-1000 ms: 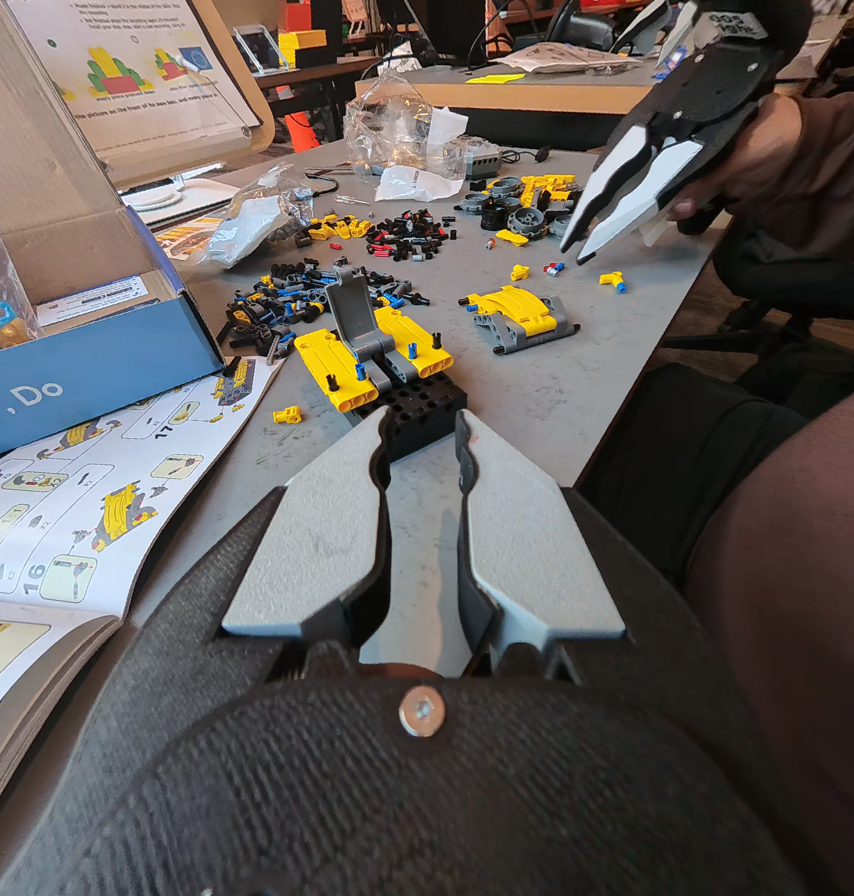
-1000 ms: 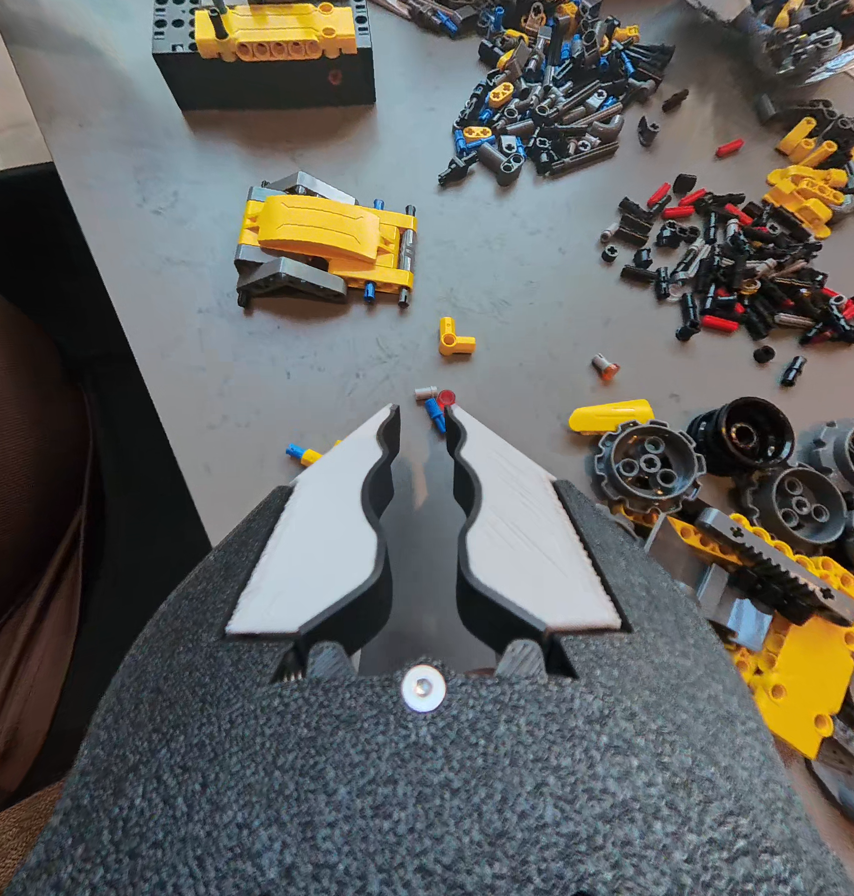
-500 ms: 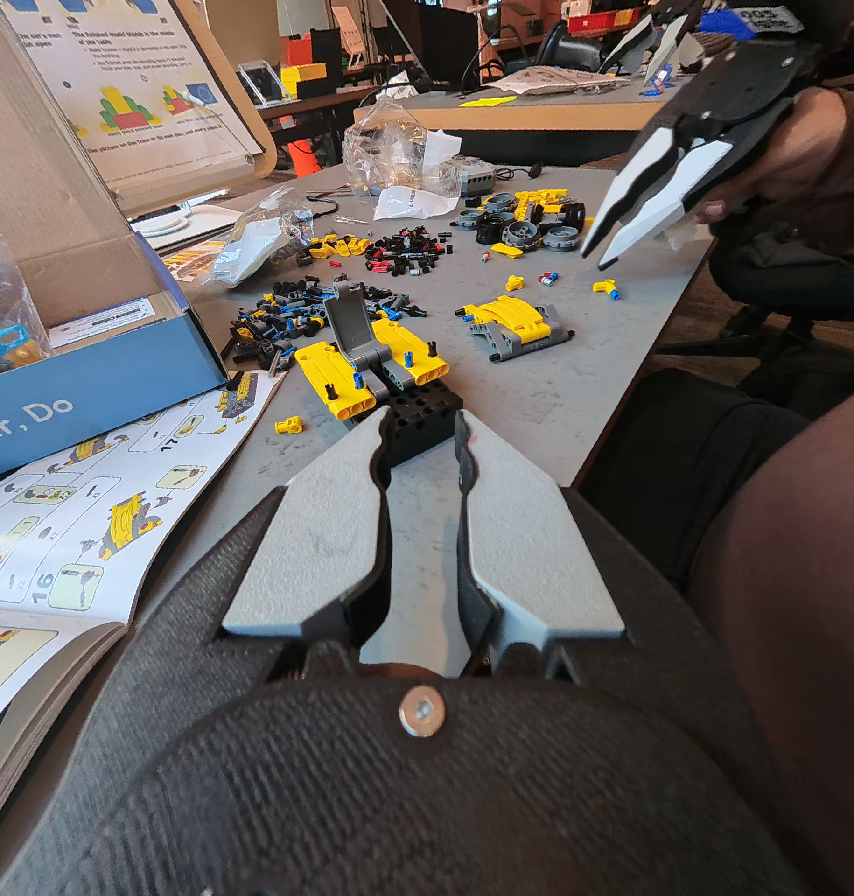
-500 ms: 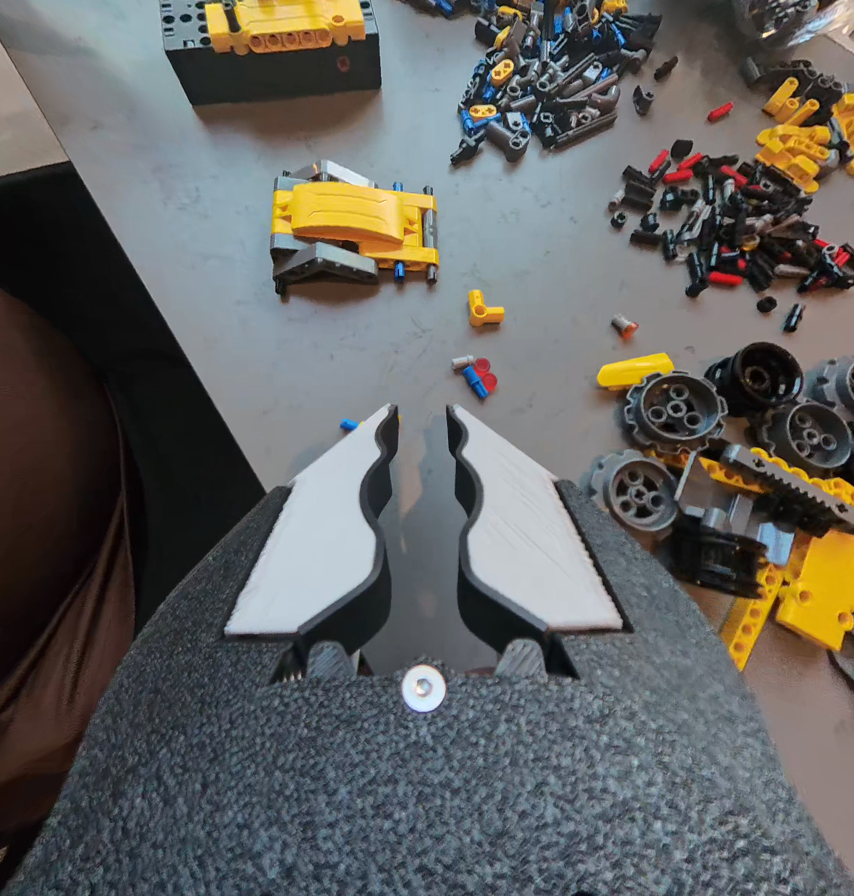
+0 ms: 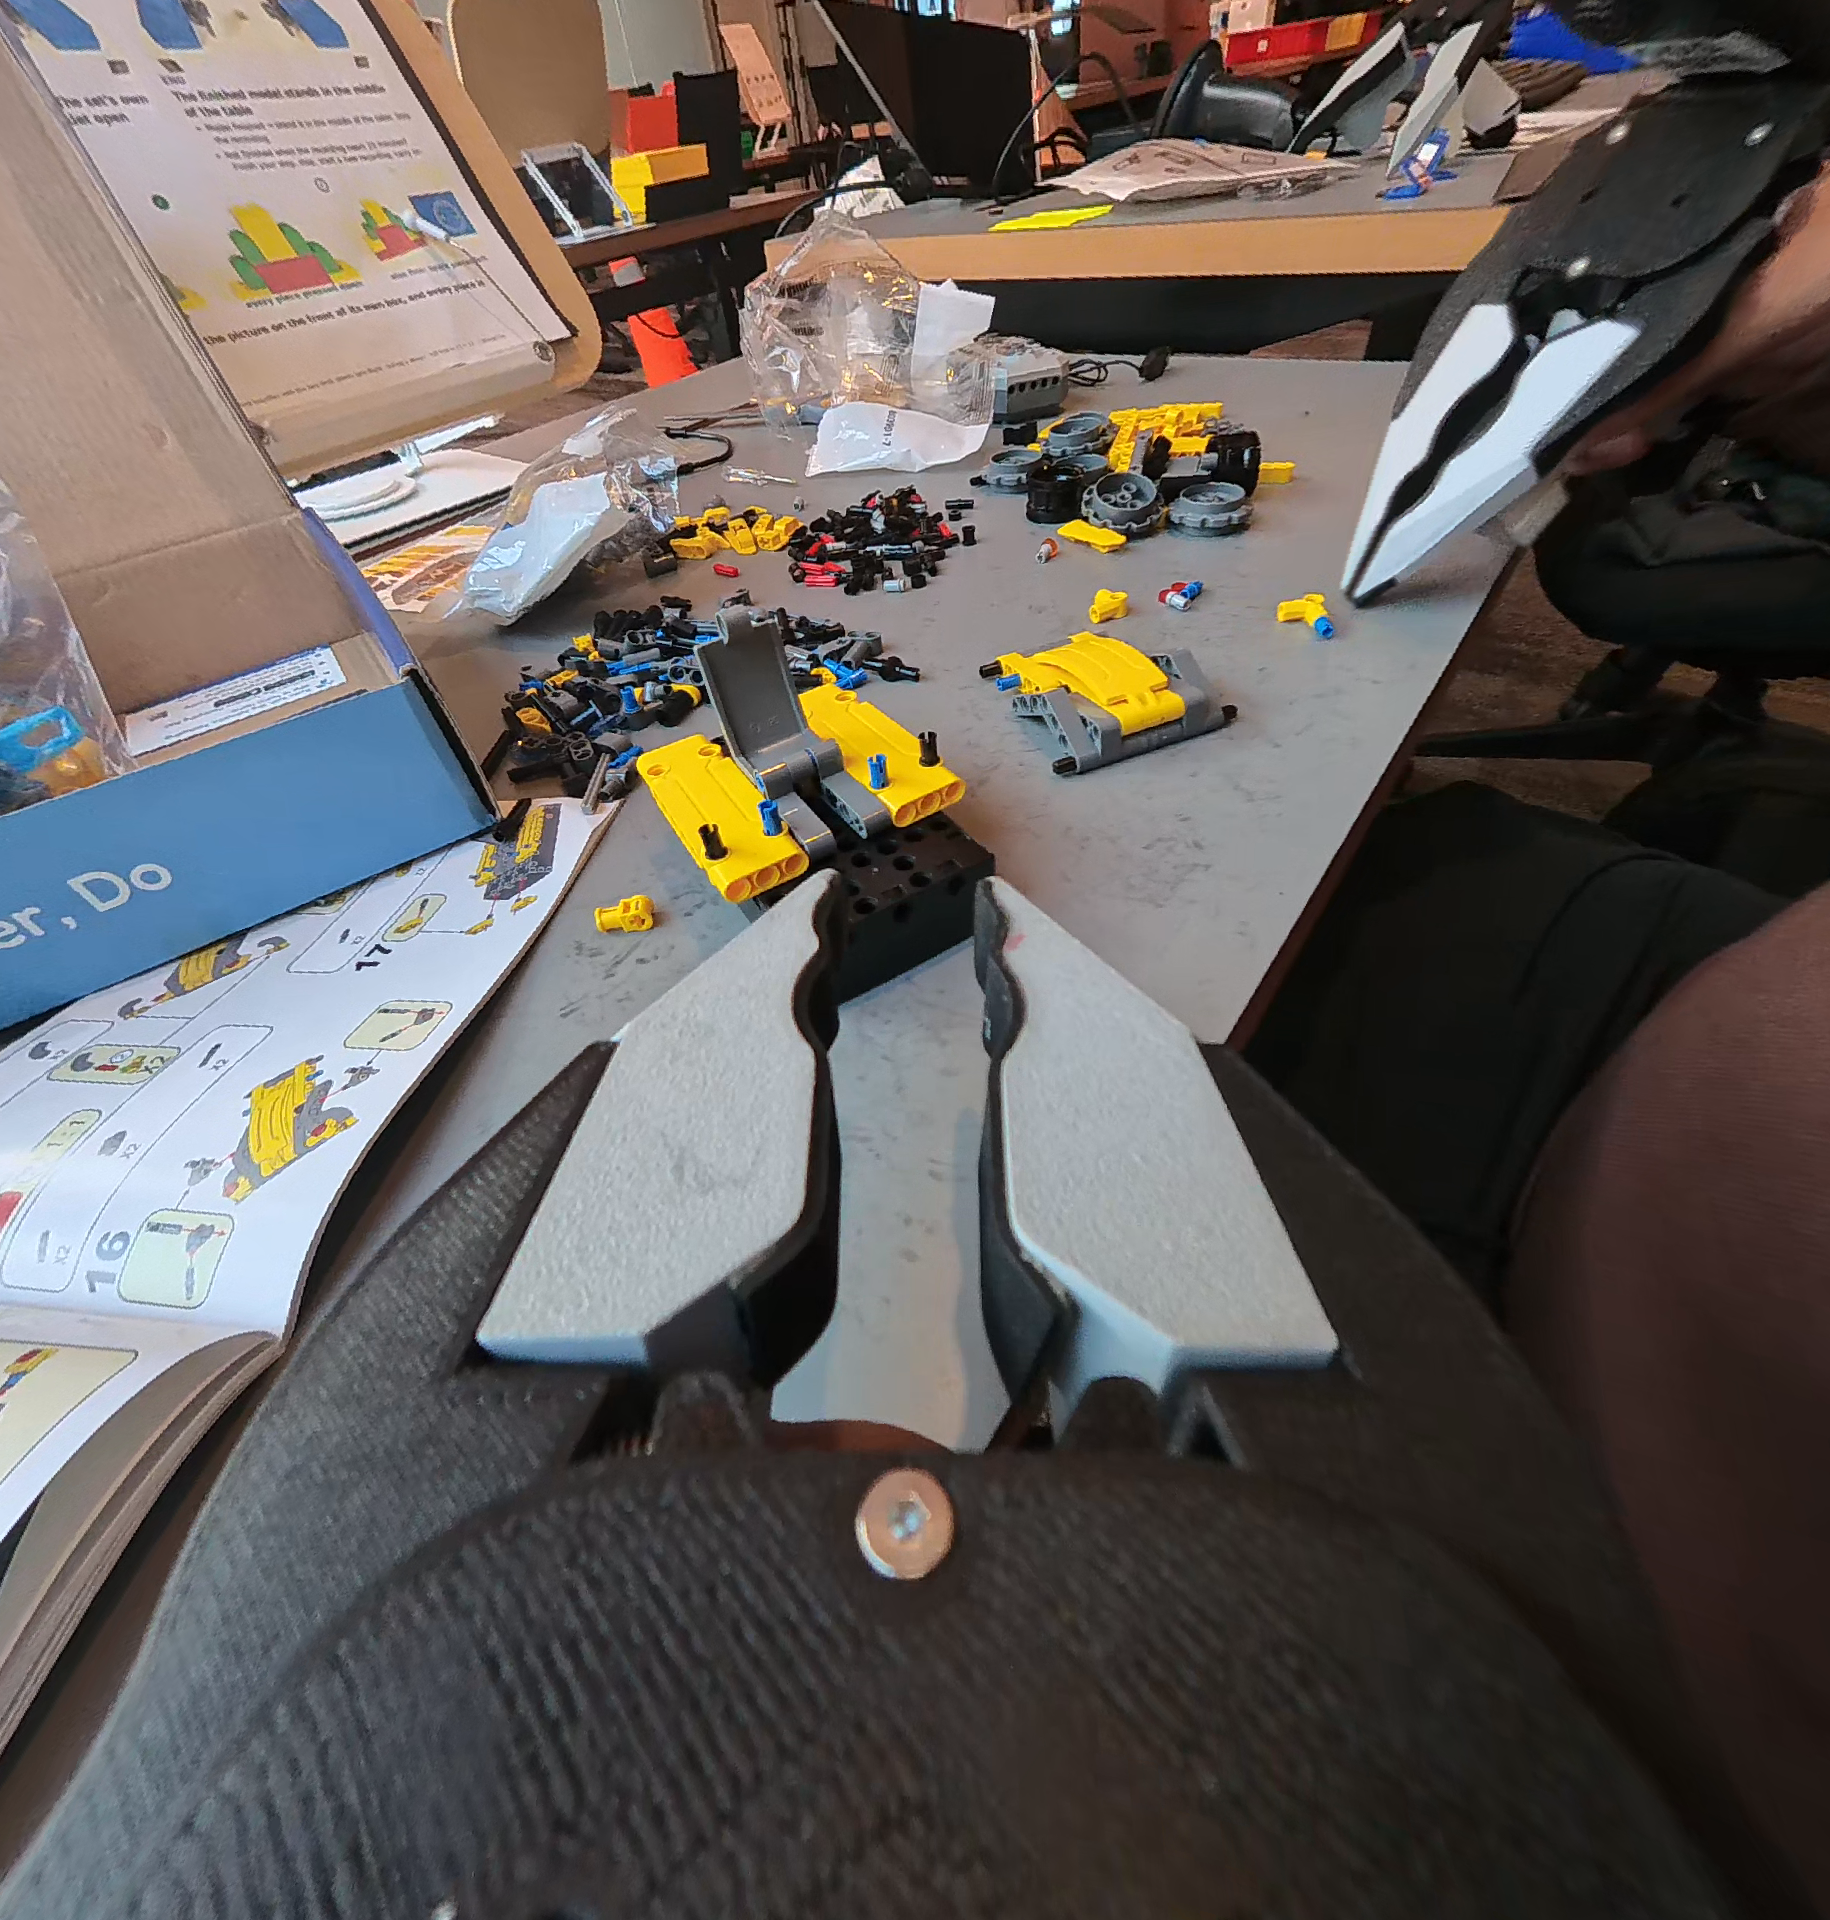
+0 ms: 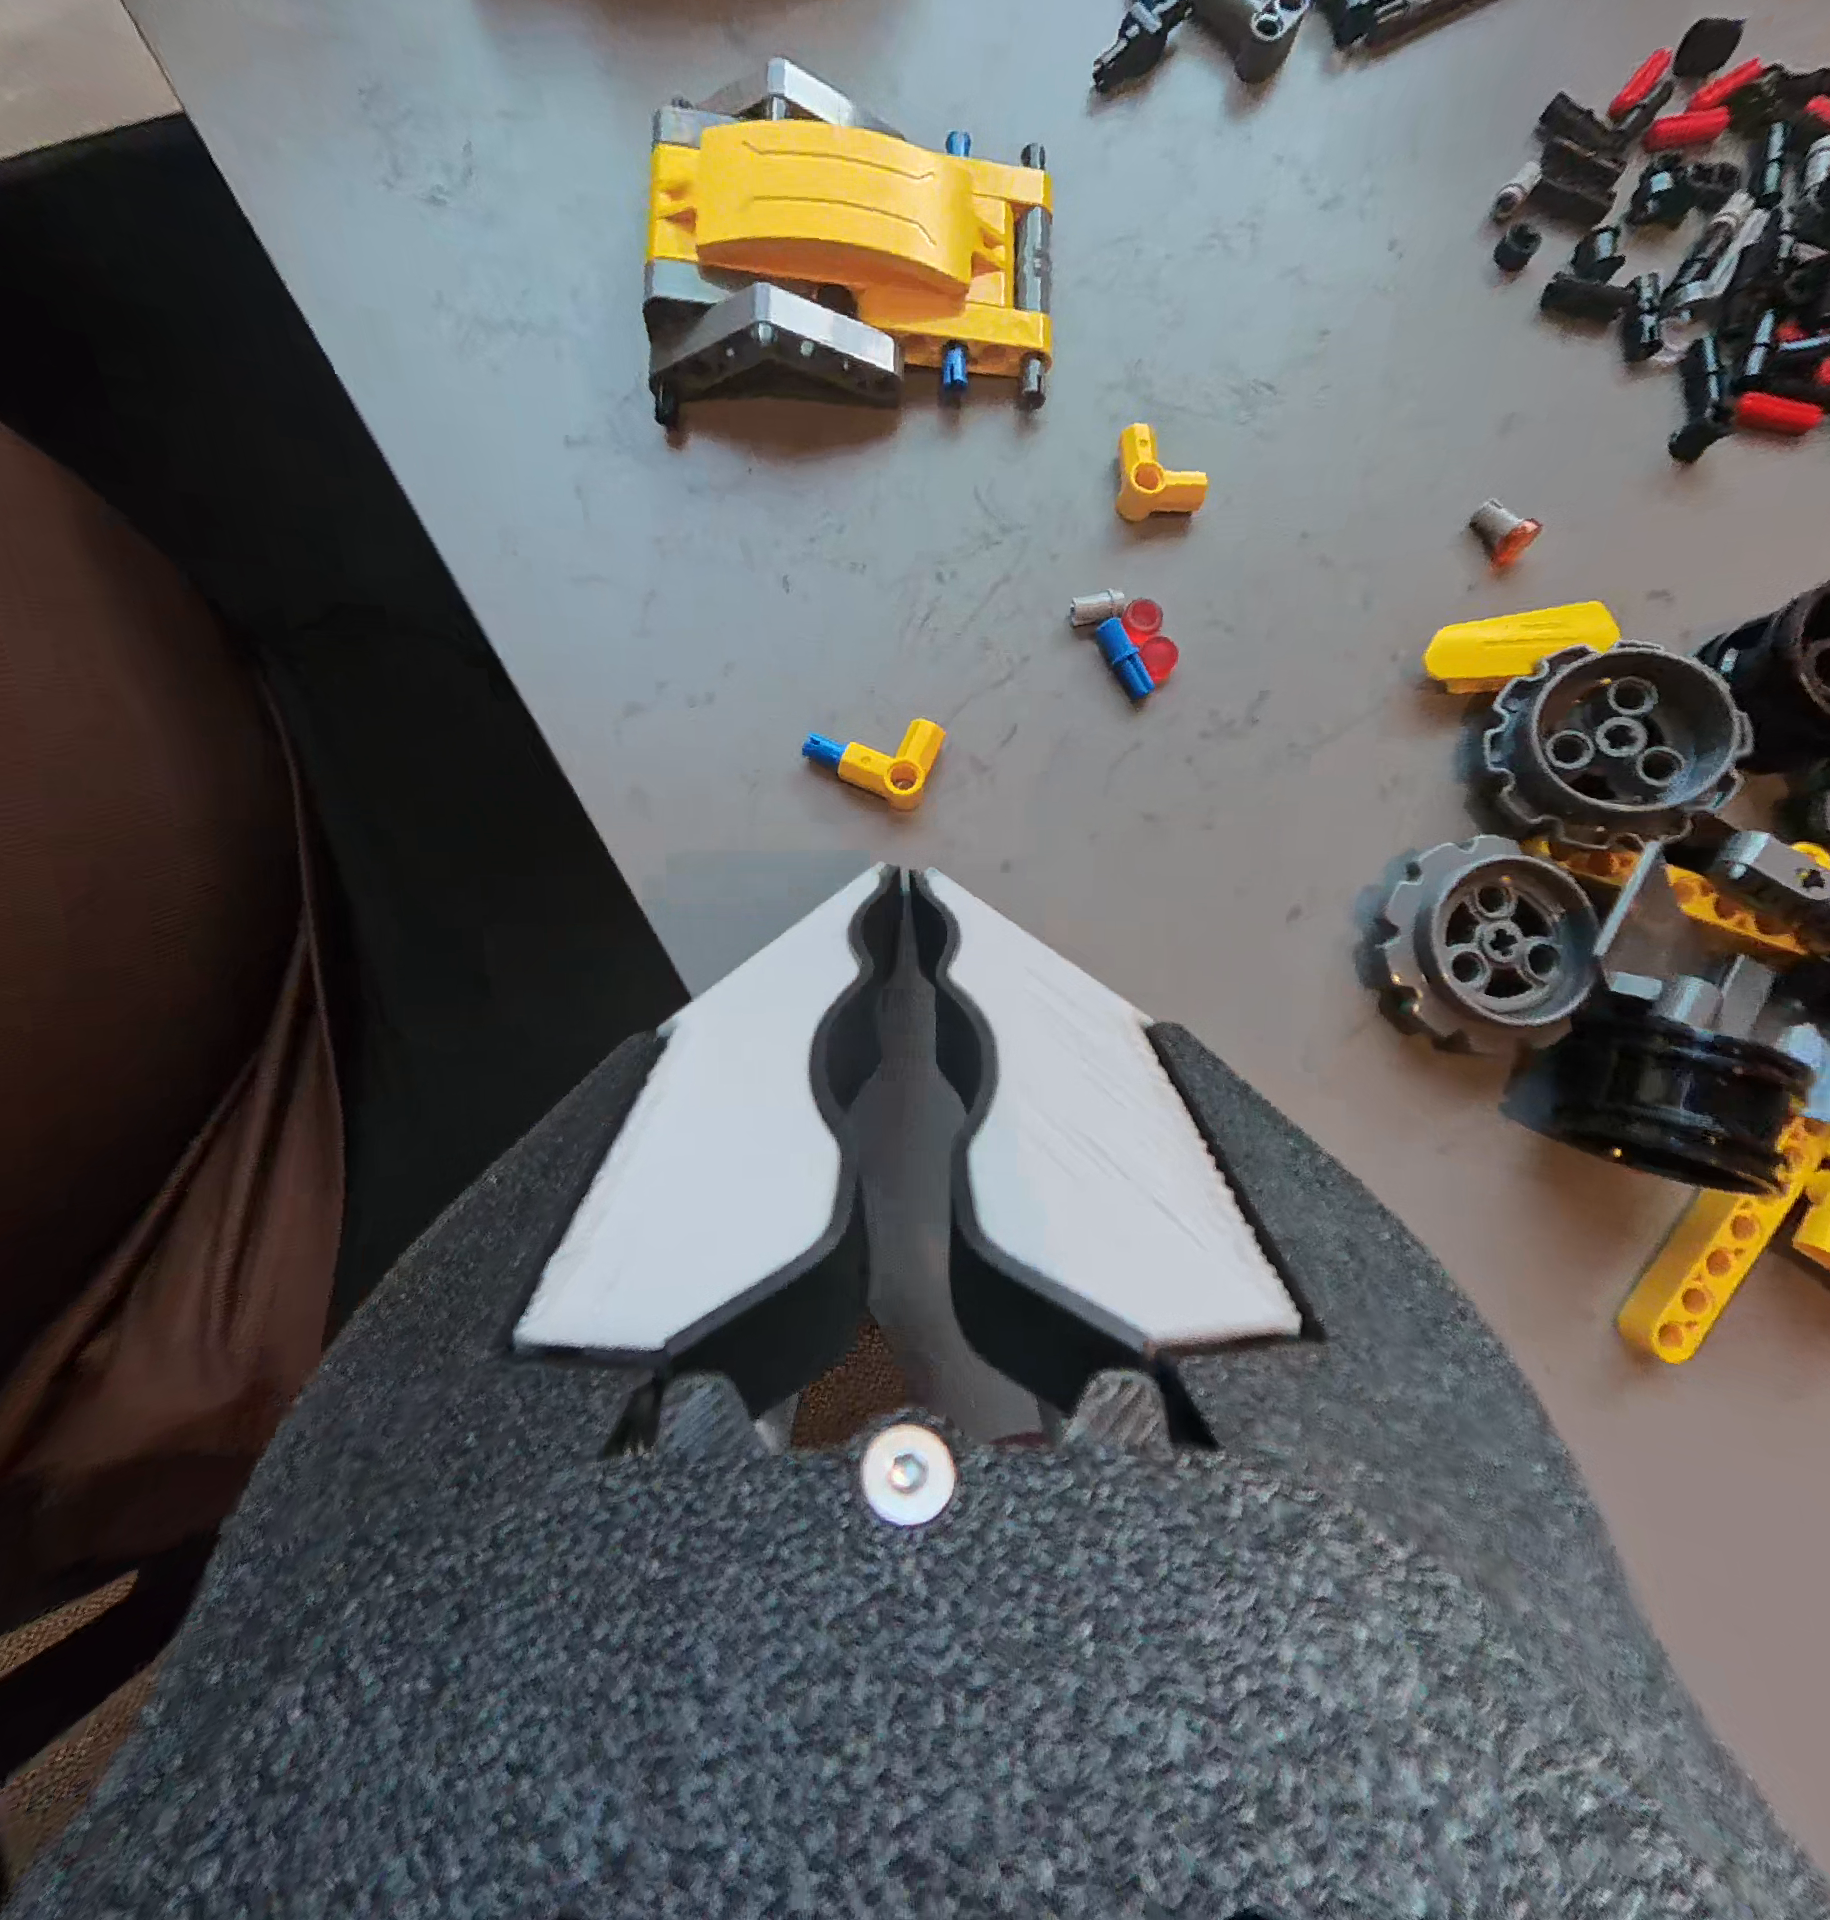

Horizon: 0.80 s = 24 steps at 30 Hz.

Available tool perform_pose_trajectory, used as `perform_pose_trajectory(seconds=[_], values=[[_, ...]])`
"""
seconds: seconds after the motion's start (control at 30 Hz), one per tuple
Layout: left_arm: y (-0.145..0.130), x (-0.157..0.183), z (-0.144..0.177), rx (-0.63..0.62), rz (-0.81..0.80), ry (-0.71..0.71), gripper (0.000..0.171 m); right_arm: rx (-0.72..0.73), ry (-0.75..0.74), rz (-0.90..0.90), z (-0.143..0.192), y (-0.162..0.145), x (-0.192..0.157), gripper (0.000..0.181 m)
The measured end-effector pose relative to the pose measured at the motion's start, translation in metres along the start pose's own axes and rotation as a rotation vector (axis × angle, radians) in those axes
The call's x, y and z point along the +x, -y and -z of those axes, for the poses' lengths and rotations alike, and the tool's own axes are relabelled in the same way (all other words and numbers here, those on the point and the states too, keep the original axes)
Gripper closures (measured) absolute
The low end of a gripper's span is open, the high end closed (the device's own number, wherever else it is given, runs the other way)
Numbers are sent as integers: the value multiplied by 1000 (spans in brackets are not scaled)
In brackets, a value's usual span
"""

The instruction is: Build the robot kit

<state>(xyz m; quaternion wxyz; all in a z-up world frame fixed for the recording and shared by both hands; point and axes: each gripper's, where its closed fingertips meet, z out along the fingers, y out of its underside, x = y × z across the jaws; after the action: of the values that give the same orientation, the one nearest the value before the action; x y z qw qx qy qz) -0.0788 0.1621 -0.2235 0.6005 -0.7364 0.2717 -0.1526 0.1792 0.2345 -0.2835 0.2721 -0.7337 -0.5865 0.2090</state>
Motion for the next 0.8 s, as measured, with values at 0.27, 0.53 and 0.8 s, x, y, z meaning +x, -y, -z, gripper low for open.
perform_pose_trajectory(seconds=[0.27, 0.53, 0.8], values=[[1, 0, 1, 8, -11, 12, 152, 21, -51, -18, -5, 15, 26, 180], [0, -1, 0, -4, 13, 0, 152, 47, 6, -166, 8, 8, -1, 177], [0, -1, 0, -8, 22, -9, 152, 47, -12, -105, -18, 24, 15, 178]])
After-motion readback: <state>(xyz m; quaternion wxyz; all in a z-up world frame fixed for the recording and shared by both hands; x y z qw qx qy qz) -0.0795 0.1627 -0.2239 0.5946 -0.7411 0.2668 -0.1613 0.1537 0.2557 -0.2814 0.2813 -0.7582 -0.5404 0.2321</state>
